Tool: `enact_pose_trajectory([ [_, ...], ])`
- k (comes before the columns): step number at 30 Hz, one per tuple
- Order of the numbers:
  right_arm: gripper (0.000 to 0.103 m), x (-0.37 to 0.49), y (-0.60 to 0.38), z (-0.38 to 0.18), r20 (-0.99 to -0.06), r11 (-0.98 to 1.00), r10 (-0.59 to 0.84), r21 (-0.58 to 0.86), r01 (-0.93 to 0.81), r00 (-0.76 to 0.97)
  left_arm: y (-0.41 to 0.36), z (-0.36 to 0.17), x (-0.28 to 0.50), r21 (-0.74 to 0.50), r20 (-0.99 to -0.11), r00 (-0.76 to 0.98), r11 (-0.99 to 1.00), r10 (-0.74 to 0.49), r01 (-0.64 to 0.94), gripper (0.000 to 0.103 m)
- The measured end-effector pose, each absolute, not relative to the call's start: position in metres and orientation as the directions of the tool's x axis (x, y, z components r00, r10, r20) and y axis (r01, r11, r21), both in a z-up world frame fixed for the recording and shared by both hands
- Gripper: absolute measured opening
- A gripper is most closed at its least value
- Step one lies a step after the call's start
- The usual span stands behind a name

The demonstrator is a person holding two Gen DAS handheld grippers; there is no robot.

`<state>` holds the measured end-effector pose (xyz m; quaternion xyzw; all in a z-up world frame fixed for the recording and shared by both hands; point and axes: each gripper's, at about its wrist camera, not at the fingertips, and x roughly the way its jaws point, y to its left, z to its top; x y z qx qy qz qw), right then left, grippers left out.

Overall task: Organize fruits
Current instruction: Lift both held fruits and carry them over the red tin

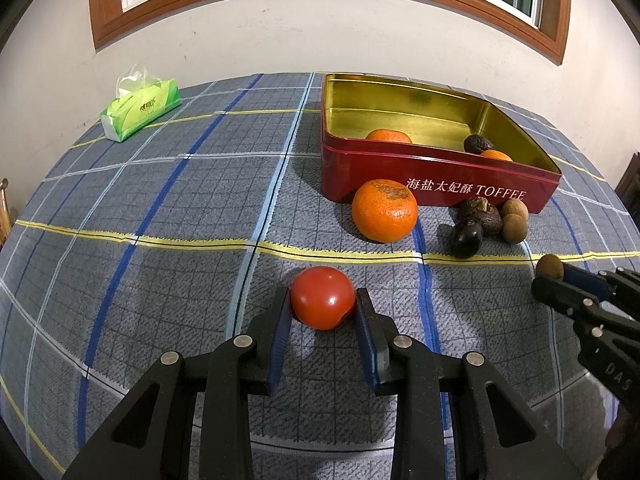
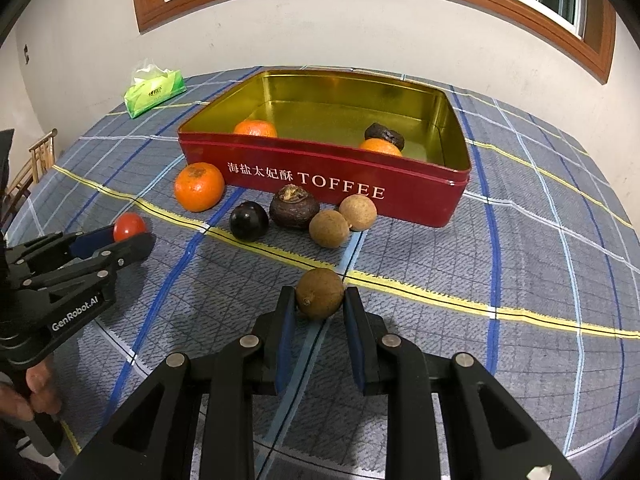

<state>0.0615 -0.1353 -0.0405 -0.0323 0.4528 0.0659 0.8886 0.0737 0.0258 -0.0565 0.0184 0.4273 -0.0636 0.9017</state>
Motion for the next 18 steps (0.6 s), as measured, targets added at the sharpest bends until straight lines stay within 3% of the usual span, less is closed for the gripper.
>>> enact_pose_trajectory([
  [18, 0.023, 0.066, -0.161, -0.015, -0.776, 0.995, 0.083, 0.026, -0.1, 0.625, 0.031, -0.045, 0.074, -0.109, -0.792, 0.59, 0.987, -0.158, 0.118, 0.032],
])
